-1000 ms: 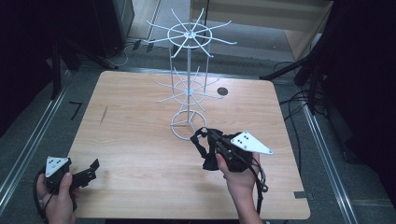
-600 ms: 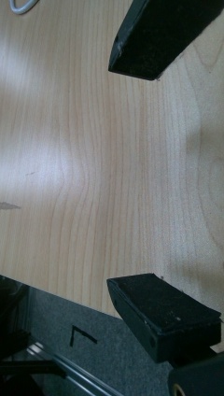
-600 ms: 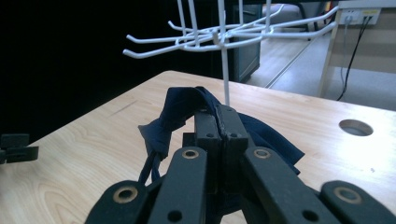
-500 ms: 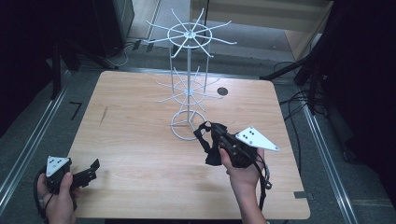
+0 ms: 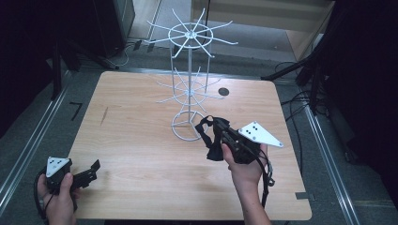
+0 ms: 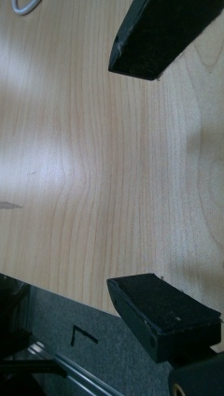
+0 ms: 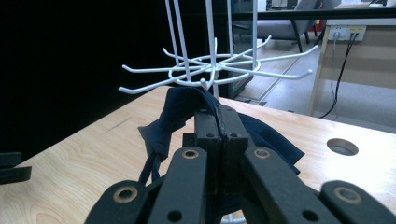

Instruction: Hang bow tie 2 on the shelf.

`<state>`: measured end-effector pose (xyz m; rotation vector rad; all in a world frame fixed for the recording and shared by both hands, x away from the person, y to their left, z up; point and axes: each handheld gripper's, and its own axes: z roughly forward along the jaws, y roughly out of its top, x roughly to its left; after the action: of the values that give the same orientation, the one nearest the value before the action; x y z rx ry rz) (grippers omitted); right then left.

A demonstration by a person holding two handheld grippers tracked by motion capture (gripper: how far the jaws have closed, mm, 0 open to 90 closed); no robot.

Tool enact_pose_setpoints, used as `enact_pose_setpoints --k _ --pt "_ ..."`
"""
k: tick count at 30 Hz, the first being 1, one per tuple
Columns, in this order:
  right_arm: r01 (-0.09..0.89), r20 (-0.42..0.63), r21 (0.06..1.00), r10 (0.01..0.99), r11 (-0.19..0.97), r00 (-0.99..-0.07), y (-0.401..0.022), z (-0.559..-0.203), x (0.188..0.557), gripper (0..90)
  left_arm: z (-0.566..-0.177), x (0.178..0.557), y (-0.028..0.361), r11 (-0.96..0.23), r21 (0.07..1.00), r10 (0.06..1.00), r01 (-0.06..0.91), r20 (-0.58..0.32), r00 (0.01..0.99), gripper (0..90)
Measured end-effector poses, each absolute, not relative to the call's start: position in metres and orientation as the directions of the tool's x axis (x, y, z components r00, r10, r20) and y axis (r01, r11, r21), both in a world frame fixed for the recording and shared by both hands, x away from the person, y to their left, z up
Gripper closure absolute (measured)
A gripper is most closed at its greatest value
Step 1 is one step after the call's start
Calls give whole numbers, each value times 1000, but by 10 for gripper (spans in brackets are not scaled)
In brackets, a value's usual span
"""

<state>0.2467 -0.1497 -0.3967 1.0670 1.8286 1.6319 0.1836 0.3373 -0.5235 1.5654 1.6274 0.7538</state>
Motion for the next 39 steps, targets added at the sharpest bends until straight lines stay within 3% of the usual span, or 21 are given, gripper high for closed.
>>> enact_pose_setpoints --k 39 --pt "236 141 972 804 -1 -578 -143 -378 272 900 -524 184 338 87 826 993 556 -119 21 10"
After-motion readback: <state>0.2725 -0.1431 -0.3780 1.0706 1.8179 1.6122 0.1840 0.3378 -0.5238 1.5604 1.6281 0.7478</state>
